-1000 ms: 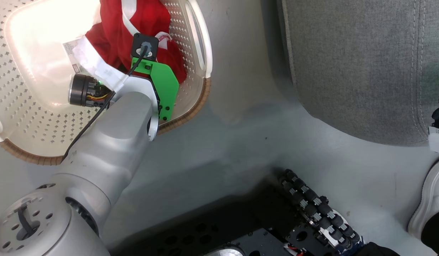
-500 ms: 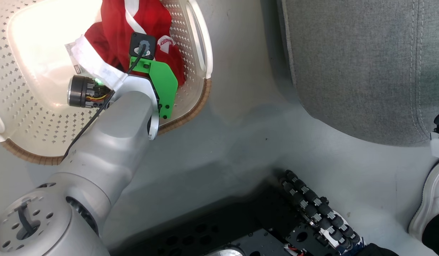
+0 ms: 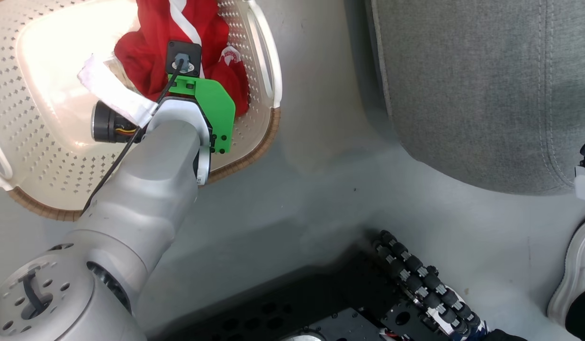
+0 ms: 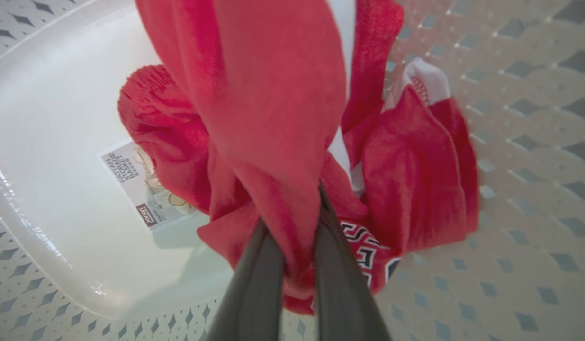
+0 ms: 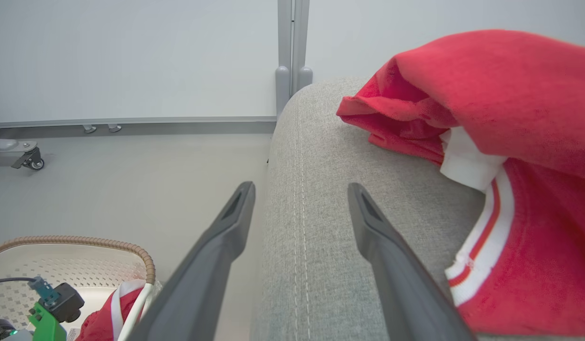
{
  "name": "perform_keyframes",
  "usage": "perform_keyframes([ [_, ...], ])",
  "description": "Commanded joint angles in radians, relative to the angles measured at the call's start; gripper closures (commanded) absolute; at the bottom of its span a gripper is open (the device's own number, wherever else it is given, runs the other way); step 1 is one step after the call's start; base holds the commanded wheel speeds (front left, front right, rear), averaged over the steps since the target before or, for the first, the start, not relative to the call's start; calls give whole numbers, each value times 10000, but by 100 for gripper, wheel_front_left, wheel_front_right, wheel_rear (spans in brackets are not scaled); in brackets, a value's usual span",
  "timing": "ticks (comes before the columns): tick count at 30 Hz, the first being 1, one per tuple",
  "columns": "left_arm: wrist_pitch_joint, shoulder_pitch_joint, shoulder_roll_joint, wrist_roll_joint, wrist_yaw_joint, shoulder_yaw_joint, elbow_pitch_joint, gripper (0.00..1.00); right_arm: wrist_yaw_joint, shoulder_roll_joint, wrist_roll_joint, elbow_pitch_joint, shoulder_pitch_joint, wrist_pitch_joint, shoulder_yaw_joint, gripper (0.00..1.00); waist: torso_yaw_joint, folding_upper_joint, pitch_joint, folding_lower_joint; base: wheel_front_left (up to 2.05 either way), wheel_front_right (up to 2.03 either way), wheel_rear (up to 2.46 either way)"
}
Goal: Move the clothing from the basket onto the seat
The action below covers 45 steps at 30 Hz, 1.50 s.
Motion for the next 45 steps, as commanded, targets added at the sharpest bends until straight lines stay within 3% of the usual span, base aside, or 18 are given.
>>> perform_keyframes([
  [1, -129, -15, 67, -86, -68, 0, 61, 100, -3, 66, -36, 20, -186, 1, 7, 0, -8, -1, -137, 0, 0, 0, 0],
  [10, -1065, 482, 67, -630, -344, 243, 230, 100, -3, 149, -170, 274, -764, 1, 287, 0, 40, -1, -1110, 0, 0, 0, 0],
  [30, -3435, 3208, 53, -1651, -1816, 1013, 97, 100, -3, 291, -810, 1723, 622, 1, 1236, 0, 1081, -1, -6077, 0, 0, 0, 0],
  [36, -3432, 3749, 431, -135, -1798, 2639, -1139, 100, -3, 453, -1058, 2078, 1110, 1, 1465, 0, 1533, -1, -7258, 0, 0, 0, 0],
  [45, -3432, 6309, 945, 3400, -1868, 6442, -4720, 100, -3, 884, -1447, 2678, 1908, 1, 1788, 0, 1992, -1, -9017, 0, 0, 0, 0],
])
